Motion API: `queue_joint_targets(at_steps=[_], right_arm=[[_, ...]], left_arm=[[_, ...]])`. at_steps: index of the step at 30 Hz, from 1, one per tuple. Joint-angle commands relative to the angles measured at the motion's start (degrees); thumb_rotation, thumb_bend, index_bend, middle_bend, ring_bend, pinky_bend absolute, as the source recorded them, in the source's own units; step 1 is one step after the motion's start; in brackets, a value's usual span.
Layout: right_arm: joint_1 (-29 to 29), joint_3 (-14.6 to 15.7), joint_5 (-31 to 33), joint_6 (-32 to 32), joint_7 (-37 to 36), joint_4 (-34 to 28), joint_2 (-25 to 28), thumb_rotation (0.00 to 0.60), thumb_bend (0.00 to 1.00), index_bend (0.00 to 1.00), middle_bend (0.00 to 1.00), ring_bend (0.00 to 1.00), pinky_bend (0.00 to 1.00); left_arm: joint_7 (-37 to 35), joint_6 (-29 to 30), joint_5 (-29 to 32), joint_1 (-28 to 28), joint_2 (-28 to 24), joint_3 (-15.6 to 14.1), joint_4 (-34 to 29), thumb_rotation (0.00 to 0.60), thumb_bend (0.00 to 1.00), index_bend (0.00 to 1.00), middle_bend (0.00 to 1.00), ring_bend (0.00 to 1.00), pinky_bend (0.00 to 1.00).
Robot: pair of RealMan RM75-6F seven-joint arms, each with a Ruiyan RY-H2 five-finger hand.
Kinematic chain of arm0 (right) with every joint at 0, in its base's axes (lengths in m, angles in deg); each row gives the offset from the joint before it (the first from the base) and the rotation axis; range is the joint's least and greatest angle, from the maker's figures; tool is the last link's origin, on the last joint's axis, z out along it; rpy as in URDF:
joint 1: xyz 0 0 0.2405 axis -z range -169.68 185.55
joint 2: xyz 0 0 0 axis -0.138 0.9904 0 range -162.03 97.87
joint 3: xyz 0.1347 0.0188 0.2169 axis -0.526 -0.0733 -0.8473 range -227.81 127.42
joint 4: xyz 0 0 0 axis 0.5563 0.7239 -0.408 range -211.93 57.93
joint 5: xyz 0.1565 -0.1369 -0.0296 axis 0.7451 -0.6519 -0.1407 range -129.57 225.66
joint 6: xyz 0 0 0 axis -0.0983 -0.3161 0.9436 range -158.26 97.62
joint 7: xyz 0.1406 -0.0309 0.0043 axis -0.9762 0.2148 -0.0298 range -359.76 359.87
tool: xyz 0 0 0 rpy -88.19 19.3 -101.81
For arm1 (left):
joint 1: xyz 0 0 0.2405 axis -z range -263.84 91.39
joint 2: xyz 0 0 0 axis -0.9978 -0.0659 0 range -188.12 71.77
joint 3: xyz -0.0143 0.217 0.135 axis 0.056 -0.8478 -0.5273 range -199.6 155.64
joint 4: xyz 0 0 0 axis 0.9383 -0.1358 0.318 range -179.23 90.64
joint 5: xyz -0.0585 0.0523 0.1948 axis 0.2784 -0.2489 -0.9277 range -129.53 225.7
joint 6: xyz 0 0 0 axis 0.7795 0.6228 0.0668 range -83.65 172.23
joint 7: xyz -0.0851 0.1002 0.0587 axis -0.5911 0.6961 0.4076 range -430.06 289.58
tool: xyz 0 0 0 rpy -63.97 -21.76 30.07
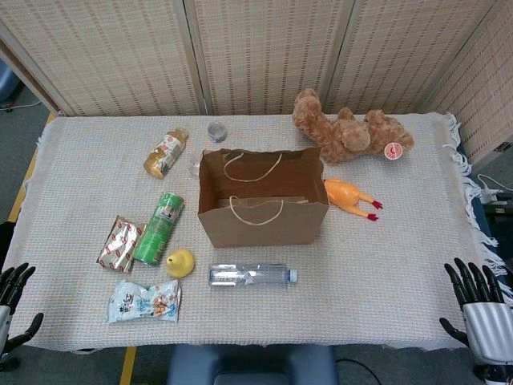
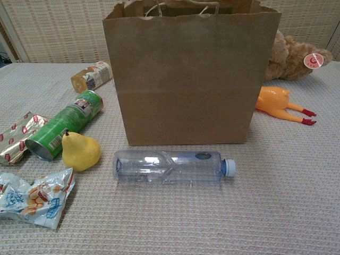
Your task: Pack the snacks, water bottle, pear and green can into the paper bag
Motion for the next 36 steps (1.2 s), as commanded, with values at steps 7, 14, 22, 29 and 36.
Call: queue_joint_targets(at_steps=[7,14,22,29,36], right_arm=[[0.1,0.1,-0.1,-0.3,-0.4,0.3,-0.1,0.6,0.0,0.0,0.0,0.0,0.0],[0.0,-0.1,0.2,0.1,0.1,0.0,-0.1,0.6,0.0,0.0,0.0,0.0,0.0],[-0.2,-0.1,-0.1,0.1,0.3,0.0,-0.1,0.6,0.0,0.0,0.0,0.0,0.0],[-0.3,0.0,-0.3,0.2,0.2,0.0,0.0,0.6,0.0,0.0,0.0,0.0,0.0],[-0.4,0.0,-0.3,0.2,-0.5,0.2,0.0,0.6,0.0,0.0,0.0,0.0,0.0]], left_arm=[[0.0,-0.2,-0.7,0.0,-0.2,-0.6,-0.3,0.6,0.36,0.0,0.0,0.0,0.0],[1.1,-3.9,-4.1,0.5,-1.6,-4.4,-2.7,0.6,0.36,0.0,0.0,0.0,0.0],[7.7,-9.6,-14.1,4.7,0.0,-8.1,-3.7,0.6,0.36,0.0,0.0,0.0,0.04],[13.6,-17.0,-15.6,8.2,3.9,-8.3,-6.3,0.6,0.36,0.0,0.0,0.0,0.04],[18.7,-26.8,-10.1,13.4,5.3,-5.4,-11.6,0.6,0.36,0.0,0.0,0.0,0.03]])
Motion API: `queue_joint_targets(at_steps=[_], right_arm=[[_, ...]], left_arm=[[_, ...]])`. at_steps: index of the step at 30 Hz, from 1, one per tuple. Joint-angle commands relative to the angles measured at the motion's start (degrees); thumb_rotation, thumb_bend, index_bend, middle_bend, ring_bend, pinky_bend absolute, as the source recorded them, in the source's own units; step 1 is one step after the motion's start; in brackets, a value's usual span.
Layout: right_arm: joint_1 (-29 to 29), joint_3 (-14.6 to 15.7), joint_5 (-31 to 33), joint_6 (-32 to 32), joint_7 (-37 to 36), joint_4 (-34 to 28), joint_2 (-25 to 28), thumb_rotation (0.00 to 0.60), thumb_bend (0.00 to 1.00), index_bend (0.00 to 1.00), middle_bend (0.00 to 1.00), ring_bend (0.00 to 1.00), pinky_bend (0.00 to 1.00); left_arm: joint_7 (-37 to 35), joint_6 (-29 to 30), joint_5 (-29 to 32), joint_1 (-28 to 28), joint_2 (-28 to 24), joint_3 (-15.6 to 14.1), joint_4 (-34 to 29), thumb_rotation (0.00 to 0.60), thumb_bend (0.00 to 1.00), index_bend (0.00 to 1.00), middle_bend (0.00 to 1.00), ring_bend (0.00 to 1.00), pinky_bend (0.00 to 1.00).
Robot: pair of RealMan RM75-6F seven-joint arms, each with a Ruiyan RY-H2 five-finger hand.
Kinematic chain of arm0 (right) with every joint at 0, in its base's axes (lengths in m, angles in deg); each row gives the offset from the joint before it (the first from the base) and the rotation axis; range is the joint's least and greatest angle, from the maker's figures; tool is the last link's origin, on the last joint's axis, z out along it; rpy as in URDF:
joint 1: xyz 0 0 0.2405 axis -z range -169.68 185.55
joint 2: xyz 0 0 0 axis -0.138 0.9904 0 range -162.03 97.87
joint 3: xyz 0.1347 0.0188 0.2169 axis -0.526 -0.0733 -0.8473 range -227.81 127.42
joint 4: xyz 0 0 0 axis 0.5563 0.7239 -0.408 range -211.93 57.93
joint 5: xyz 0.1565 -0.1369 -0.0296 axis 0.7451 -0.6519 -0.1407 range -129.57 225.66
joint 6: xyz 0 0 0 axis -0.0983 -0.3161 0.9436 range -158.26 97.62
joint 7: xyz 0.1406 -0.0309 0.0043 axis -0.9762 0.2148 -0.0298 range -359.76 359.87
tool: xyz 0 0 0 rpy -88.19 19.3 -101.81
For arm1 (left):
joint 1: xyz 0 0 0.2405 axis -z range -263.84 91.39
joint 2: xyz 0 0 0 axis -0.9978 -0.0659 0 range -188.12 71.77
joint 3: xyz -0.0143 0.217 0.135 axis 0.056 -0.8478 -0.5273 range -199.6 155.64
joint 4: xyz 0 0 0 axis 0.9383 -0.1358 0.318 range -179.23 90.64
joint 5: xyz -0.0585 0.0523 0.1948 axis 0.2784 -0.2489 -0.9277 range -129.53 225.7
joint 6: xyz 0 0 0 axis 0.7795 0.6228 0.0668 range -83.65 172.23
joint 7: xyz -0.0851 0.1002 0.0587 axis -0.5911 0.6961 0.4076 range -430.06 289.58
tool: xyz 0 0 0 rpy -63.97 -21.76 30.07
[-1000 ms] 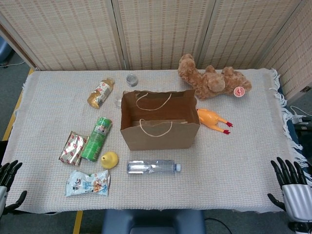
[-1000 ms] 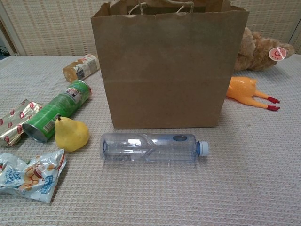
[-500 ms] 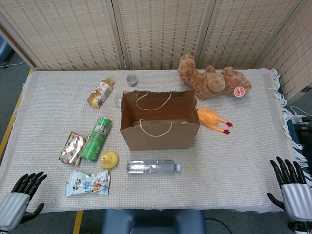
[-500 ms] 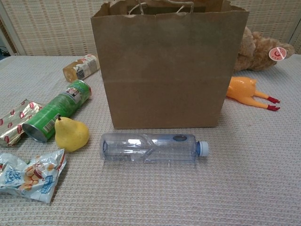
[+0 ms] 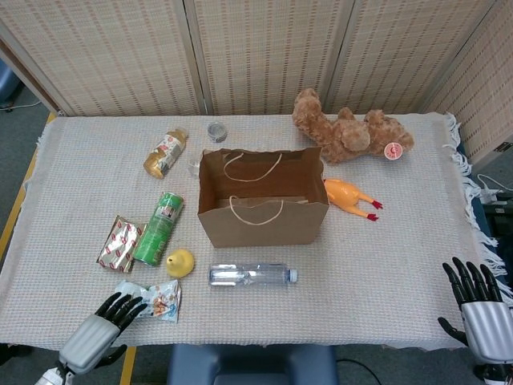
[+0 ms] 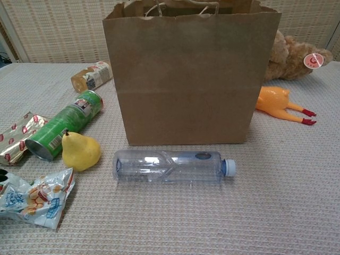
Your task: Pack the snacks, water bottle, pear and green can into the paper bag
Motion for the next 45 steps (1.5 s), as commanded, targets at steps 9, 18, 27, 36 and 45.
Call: queue_joint_targets(at_steps=[9,18,27,36,45], right_arm=[[0.0,0.1,0.1,0.1,-0.6,0.1,0.1,0.6,0.0,0.0,0.0,0.0,0.0],[0.1,0.0,0.3,0.0,-0.5,0.0,0.1,0.6,0.0,0.0,0.0,0.0,0.0],[0.2,0.0,0.5,0.0,-0.4,-0.1,0.0,0.6,0.0,0.0,0.0,0.0,0.0],[0.3,0.1,0.5,-0.2,-0.9,0.1,0.1,0.6,0.0,0.0,0.0,0.0,0.0],[0.5,0.1,0.3,-0.4,-0.8,0.3,0.0,0.6,0.0,0.0,0.0,0.0,0.0]], left_arm=[[10.3,-12.0,10.5,7.1,4.0,4.9,-4.3,0.6,0.36,0.0,0.0,0.0,0.03],[15.8,-18.5,19.0,11.2,5.4,7.0,-3.0,0.6,0.36,0.0,0.0,0.0,0.03],[16.9,-16.8,22.6,12.0,7.6,7.6,-0.5,0.6,0.46,0.24,0.17,0.17,0.37],[17.5,-10.0,20.4,9.8,2.0,5.7,-4.5,0.6,0.67,0.66,0.68,0.64,0.78],[10.6,-0.9,18.9,8.4,-10.5,8.6,-13.2,0.6,0.67,0.67,0.7,0.65,0.78]])
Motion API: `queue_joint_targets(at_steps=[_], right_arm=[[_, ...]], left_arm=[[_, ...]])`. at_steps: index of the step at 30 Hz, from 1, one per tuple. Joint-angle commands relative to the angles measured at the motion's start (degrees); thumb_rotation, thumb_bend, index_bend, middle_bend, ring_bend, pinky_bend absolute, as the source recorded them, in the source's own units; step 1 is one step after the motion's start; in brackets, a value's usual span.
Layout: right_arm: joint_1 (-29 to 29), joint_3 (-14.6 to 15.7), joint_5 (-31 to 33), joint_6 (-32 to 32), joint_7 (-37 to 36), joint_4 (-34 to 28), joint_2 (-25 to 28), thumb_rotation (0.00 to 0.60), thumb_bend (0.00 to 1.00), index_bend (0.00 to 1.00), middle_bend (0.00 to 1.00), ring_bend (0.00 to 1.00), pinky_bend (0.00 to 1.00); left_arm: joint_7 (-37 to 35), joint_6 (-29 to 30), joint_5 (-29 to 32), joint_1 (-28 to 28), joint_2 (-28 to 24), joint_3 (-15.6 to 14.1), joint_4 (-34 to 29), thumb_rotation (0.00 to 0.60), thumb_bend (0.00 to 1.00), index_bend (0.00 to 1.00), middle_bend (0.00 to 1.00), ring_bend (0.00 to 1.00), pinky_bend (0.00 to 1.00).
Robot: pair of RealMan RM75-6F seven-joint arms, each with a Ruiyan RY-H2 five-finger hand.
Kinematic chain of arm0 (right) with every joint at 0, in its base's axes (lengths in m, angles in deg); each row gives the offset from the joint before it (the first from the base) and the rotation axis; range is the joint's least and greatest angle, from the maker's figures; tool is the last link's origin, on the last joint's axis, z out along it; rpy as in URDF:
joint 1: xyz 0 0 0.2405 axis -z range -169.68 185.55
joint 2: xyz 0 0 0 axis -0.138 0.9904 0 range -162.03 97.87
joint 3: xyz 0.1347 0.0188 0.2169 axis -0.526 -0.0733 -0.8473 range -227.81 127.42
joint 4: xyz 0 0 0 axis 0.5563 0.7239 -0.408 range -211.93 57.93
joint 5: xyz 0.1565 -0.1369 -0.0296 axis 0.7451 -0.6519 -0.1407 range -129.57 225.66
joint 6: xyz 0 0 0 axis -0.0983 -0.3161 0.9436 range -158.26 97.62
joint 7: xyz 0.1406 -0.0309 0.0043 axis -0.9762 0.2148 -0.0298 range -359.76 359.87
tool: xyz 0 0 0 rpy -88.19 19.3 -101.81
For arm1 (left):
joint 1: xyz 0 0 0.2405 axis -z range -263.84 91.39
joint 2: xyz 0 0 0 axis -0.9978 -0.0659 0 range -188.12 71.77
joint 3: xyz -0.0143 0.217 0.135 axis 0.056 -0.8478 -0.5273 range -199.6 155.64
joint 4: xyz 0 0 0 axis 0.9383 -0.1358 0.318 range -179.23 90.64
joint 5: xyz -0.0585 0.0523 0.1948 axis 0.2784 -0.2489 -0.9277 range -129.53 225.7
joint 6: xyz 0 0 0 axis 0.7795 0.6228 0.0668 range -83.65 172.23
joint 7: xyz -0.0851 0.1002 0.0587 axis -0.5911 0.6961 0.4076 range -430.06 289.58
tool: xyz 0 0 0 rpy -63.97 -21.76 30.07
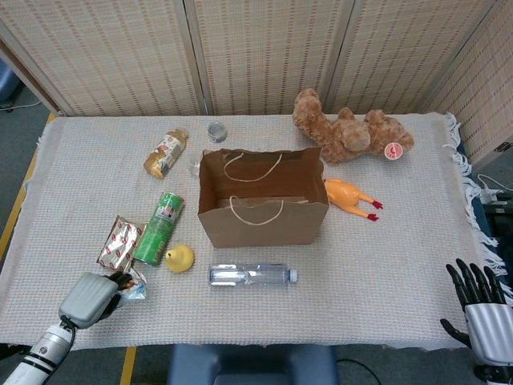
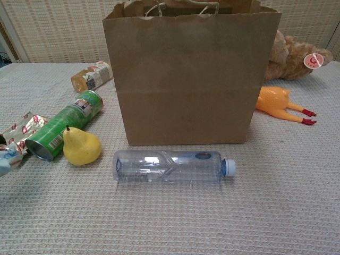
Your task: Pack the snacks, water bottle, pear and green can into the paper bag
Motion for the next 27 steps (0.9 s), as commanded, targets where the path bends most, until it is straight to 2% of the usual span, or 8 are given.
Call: queue_joint_targets(at_steps=[1,6,10,15,19,21,23,27], right_arm=[[0.0,0.0,0.0,0.0,0.1,0.0,0.0,0.6,0.0,0.0,0.0,0.0,0.0],[0.0,-0.1,0.0,0.0,0.5,0.0,-0.2,0.6,0.0,0.0,0.0,0.0,0.0],[0.0,-0.2,0.0,-0.1,0.7,-0.1,-0.3,0.6,0.0,0.0,0.0,0.0,0.0],[-0.1,-0.2,0.0,0.0,0.7,-0.1,-0.3,0.6,0.0,0.0,0.0,0.0,0.0],[-0.2,-0.2,0.0,0.0,0.6,-0.1,-0.3,0.6,0.0,0.0,0.0,0.0,0.0],[-0.2,-0.3,0.0,0.1,0.6,0.0,-0.4,0.6,0.0,0.0,0.0,0.0,0.0],[-0.2,-0.4,0.1,0.1,0.3,0.1,-0.4,0.6,0.0,0.0,0.0,0.0,0.0],[-0.3,-0.5,0.2,0.0,0.3,0.2,-0.6,0.6,0.0,0.0,0.0,0.0,0.0]], left_arm=[[-5.6,4.8,-0.4,-0.6,-5.0,2.8,-3.2,0.6,0.67,0.67,0.7,0.65,0.78],[-12.8,7.9,2.1,0.8,-8.5,7.9,-5.8,0.6,0.67,0.67,0.69,0.65,0.78],[-15.7,6.9,5.5,3.8,-9.4,12.1,-8.4,0.6,0.67,0.67,0.69,0.65,0.78],[-12.0,3.7,10.4,10.2,-8.3,17.9,-9.9,0.6,0.67,0.67,0.69,0.65,0.78],[-10.8,2.9,12.1,12.1,-7.7,19.4,-10.0,0.6,0.67,0.67,0.69,0.65,0.78],[-9.4,1.5,15.2,15.4,-6.4,22.1,-10.0,0.6,0.67,0.67,0.69,0.65,0.78],[-7.6,-1.2,20.1,21.3,-3.8,26.3,-9.3,0.6,0.67,0.67,0.69,0.65,0.78],[-2.5,-3.7,25.9,27.7,-0.9,28.6,-8.1,0.6,0.67,0.67,0.69,0.65,0.78]])
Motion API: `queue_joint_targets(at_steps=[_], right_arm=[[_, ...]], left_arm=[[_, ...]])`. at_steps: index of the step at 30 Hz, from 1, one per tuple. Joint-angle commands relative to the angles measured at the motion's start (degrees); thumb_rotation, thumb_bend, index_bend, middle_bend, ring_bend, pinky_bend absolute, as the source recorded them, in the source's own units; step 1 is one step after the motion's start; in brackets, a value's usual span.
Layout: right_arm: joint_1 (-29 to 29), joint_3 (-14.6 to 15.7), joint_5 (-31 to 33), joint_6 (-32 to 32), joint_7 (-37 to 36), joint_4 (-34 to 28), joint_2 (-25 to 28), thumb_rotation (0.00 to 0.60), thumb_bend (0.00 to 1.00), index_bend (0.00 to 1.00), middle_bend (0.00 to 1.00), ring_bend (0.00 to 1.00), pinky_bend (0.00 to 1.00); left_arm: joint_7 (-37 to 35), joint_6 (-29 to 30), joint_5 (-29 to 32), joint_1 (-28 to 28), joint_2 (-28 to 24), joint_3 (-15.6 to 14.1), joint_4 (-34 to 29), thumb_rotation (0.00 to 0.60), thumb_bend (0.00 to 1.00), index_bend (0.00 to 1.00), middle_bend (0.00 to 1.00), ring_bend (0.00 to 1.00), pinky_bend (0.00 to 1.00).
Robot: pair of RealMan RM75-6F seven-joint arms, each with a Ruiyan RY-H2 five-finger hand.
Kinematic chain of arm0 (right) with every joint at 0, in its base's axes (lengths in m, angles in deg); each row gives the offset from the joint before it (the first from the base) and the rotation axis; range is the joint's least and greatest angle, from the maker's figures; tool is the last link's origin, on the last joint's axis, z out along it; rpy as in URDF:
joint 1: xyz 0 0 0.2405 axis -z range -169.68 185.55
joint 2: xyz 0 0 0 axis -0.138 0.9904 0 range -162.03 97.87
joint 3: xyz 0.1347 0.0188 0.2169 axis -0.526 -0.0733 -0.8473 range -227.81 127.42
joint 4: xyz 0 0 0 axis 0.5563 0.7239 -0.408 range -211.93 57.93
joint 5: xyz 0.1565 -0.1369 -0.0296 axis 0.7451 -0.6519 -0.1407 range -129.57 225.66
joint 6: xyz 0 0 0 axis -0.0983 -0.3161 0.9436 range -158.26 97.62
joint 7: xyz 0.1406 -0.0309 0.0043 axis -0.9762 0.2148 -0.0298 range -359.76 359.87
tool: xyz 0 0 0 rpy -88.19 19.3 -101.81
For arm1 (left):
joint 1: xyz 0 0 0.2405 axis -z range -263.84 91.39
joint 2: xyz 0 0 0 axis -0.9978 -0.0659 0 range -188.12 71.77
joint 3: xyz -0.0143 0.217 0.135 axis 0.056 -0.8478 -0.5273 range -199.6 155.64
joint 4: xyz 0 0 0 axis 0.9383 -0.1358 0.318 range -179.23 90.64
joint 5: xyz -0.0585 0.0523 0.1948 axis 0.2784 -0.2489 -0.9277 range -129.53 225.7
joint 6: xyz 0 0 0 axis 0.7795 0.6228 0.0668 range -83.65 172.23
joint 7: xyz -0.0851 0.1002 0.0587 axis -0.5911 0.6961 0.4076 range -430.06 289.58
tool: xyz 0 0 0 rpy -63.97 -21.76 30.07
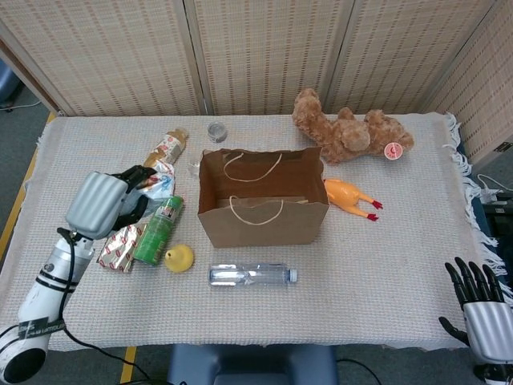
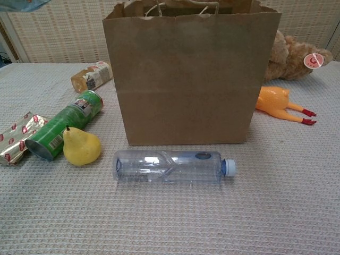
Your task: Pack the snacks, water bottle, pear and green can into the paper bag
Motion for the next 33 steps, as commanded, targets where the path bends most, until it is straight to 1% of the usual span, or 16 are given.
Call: queue_joint_targets(at_steps=[1,4,7,12,17,19,21,22,24,25,26,28,30,33], right_arm=[[0.0,-0.1,0.1,0.0,0.1,0.0,-0.1,0.6,0.0,0.0,0.0,0.0,0.0],[-0.1,-0.2,0.2,0.2,0.3,-0.1,-0.1,0.6,0.0,0.0,0.0,0.0,0.0],[-0.3,-0.3,0.5,0.5,0.4,-0.2,-0.1,0.6,0.0,0.0,0.0,0.0,0.0],[-0.5,-0.4,0.8,0.9,-0.2,-0.4,0.0,0.6,0.0,0.0,0.0,0.0,0.0],[-0.6,-0.3,0.7,1.1,-1.0,-0.4,0.2,0.6,0.0,0.0,0.0,0.0,0.0],[-0.7,-0.3,0.7,1.2,-1.4,-0.4,0.3,0.6,0.0,0.0,0.0,0.0,0.0],[-0.7,-0.2,0.7,1.2,-1.7,-0.3,0.3,0.6,0.0,0.0,0.0,0.0,0.0],[-0.7,-0.2,0.7,1.2,-1.8,-0.3,0.4,0.6,0.0,0.0,0.0,0.0,0.0],[-0.7,-0.2,0.7,1.2,-1.9,-0.3,0.4,0.6,0.0,0.0,0.0,0.0,0.0],[-0.7,-0.2,0.7,1.2,-1.9,-0.3,0.4,0.6,0.0,0.0,0.0,0.0,0.0],[-0.7,-0.2,0.7,1.2,-2.0,-0.3,0.4,0.6,0.0,0.0,0.0,0.0,0.0],[-0.7,-0.2,0.7,1.2,-2.0,-0.3,0.4,0.6,0.0,0.0,0.0,0.0,0.0],[-0.7,-0.2,0.7,1.2,-1.9,-0.3,0.4,0.6,0.0,0.0,0.0,0.0,0.0],[-0.7,-0.2,0.8,1.1,-1.6,-0.3,0.3,0.6,0.0,0.0,0.0,0.0,0.0]], left_arm=[[6.5,-4.1,7.8,9.0,4.6,4.5,1.8,0.6,0.67,0.67,0.69,0.65,0.78],[9.7,-5.5,10.7,13.5,7.2,5.2,3.8,0.6,0.67,0.67,0.69,0.65,0.78],[11.9,-6.6,13.8,17.4,10.1,5.2,5.7,0.6,0.67,0.67,0.69,0.65,0.78],[15.5,-7.2,16.6,22.7,15.0,4.1,8.7,0.6,0.67,0.66,0.69,0.65,0.78],[17.7,-7.0,17.9,26.6,19.2,3.2,11.6,0.6,0.66,0.65,0.68,0.65,0.76],[18.7,-7.1,18.0,27.7,20.3,2.4,12.6,0.6,0.63,0.63,0.66,0.63,0.74],[19.7,-7.2,18.1,28.4,20.9,1.4,13.3,0.6,0.57,0.57,0.6,0.57,0.7],[20.3,-7.3,18.3,28.7,21.1,0.9,13.4,0.6,0.51,0.49,0.52,0.49,0.64],[21.8,-7.6,20.2,29.4,21.1,0.1,13.1,0.6,0.43,0.31,0.32,0.29,0.48],[22.2,-7.6,21.0,29.7,21.0,0.0,12.8,0.6,0.41,0.25,0.25,0.22,0.43],[22.5,-7.5,21.6,29.9,21.0,0.0,12.5,0.6,0.39,0.17,0.15,0.13,0.35],[22.6,-6.7,22.2,30.3,21.2,0.1,12.0,0.6,0.37,0.09,0.05,0.04,0.27],[22.0,-5.6,22.0,30.4,21.4,0.5,11.6,0.6,0.37,0.03,0.0,0.0,0.22],[20.9,-4.4,21.4,30.3,21.1,0.9,10.3,0.6,0.36,0.0,0.0,0.0,0.18]])
